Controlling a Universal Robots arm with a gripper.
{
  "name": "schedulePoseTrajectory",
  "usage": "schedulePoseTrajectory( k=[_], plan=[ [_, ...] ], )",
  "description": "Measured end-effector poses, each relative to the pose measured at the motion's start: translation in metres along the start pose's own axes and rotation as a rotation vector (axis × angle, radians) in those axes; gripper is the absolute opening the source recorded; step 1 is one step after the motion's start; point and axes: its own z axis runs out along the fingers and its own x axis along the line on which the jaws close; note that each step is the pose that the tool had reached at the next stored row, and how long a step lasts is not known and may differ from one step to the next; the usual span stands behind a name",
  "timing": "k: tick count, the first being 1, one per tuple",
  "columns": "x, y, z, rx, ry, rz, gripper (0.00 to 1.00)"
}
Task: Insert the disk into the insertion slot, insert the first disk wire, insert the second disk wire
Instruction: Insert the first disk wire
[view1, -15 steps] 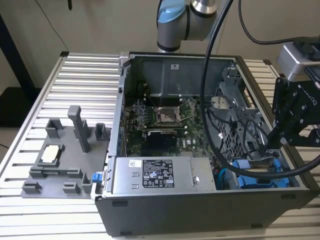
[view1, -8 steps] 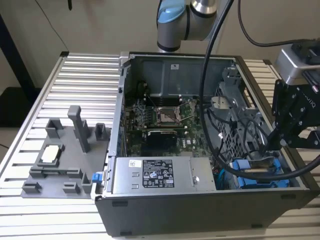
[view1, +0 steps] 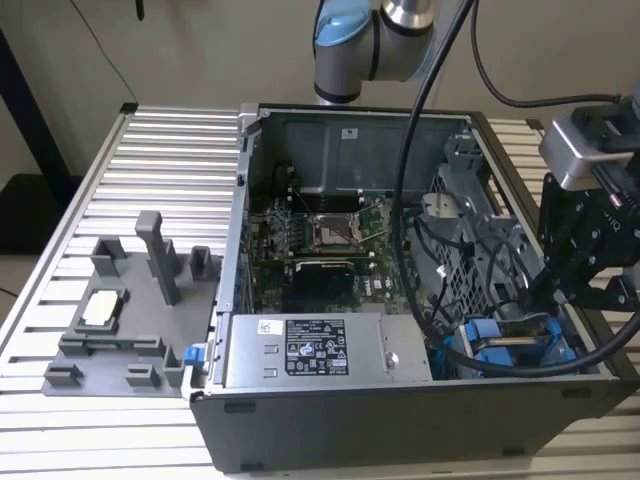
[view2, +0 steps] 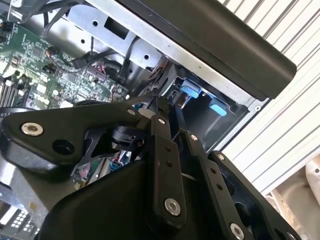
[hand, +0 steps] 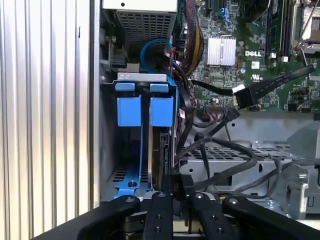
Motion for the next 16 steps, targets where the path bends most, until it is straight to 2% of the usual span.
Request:
schedulePoseTrajectory(
  k=[16],
  plan=[
    [0.0053, 0.0009, 0.0130, 0.0010, -0.0001, 0.001, 0.19]
  ],
)
